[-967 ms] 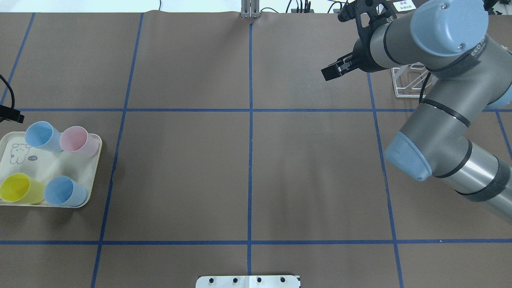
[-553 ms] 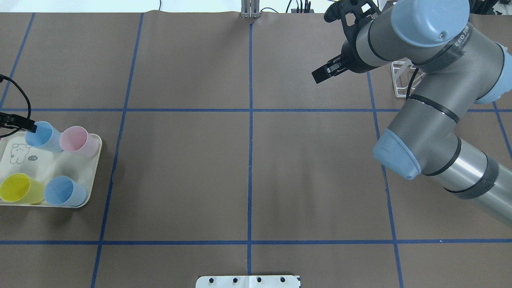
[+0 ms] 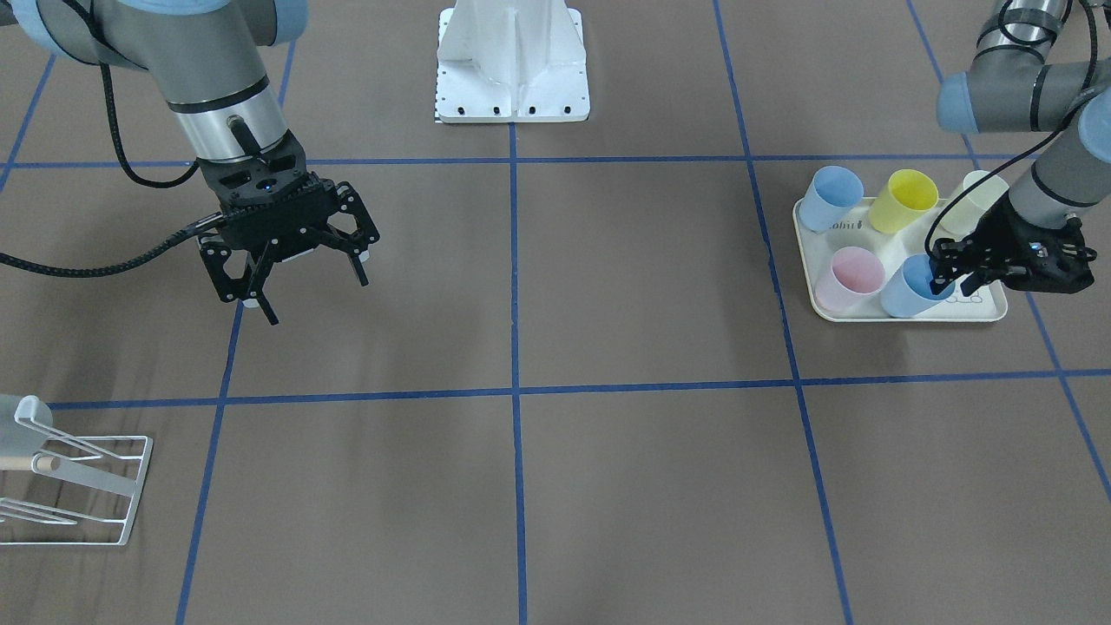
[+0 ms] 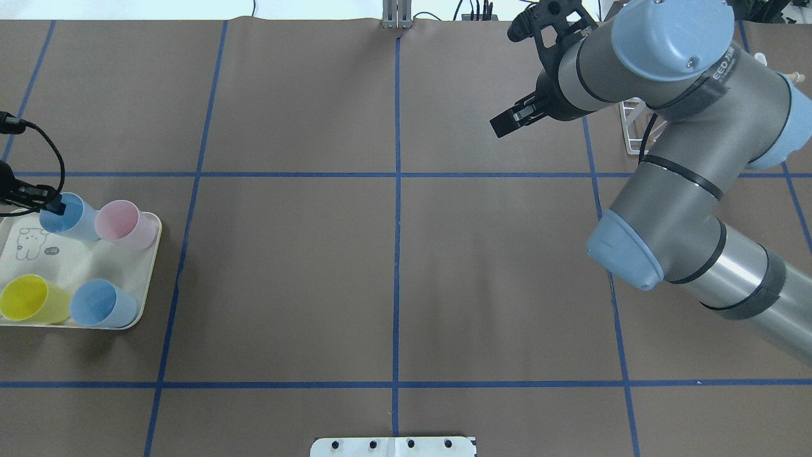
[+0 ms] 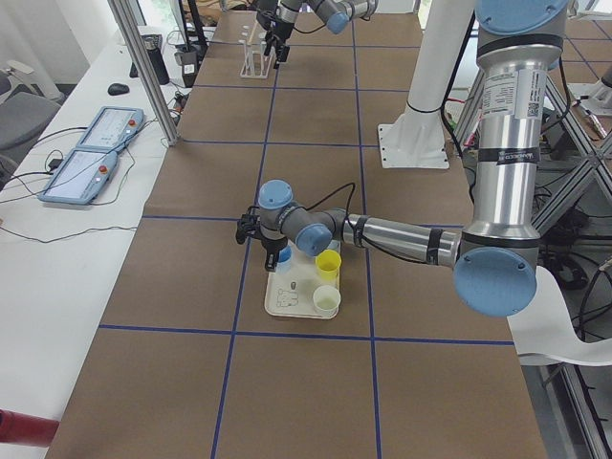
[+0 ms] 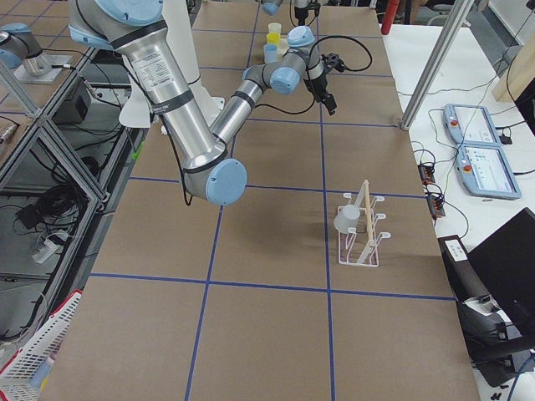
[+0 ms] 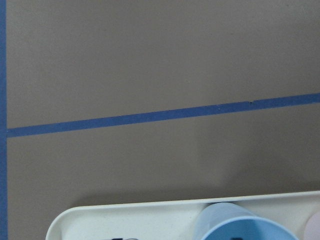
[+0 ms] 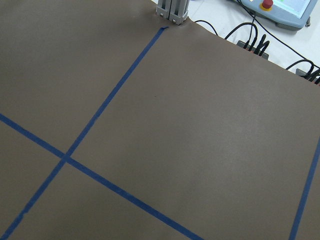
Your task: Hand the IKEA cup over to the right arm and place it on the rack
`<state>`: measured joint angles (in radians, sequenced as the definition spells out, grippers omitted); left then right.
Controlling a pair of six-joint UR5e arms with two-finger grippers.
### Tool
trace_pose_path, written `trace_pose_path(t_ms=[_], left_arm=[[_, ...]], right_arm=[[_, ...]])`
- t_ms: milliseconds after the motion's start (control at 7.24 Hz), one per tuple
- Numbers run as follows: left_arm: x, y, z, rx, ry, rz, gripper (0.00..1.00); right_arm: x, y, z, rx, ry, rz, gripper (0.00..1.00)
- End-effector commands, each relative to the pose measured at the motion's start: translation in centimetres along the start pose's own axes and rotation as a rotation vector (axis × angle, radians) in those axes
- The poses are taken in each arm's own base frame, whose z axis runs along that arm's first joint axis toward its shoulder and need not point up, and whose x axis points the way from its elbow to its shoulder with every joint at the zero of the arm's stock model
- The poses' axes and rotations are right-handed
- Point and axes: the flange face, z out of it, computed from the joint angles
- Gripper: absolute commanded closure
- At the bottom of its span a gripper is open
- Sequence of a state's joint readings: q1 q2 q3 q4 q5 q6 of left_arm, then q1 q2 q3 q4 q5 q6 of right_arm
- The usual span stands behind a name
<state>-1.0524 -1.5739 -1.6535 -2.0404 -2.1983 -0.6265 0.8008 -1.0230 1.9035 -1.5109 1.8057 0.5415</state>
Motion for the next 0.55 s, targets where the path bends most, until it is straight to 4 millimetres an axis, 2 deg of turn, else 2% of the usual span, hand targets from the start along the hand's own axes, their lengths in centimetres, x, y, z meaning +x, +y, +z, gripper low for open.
trace_pose_path(t_ms=[0, 138, 276, 414], left_arm=[[0.9, 0.5, -0.2, -0.065, 0.084, -0.003, 1.00], [1.0, 0.6, -0.4, -0.072, 0.102, -0.002, 1.00], [-0.3, 0.1, -1.4, -0.045, 0.090, -0.016, 1.00], [-2.5, -0.9, -3.6, -0.001, 0.081, -0.059, 1.00]], right_arm=[[-0.1, 0.0, 0.0, 0.000, 0.001, -0.001, 0.00], [-0.1, 0.0, -0.1, 0.003, -0.001, -0.002, 0.00], [-0.1, 0.0, 0.0, 0.003, 0.000, -0.002, 0.00], [-0.3, 0.1, 0.2, 0.002, -0.001, -0.004, 0.00]])
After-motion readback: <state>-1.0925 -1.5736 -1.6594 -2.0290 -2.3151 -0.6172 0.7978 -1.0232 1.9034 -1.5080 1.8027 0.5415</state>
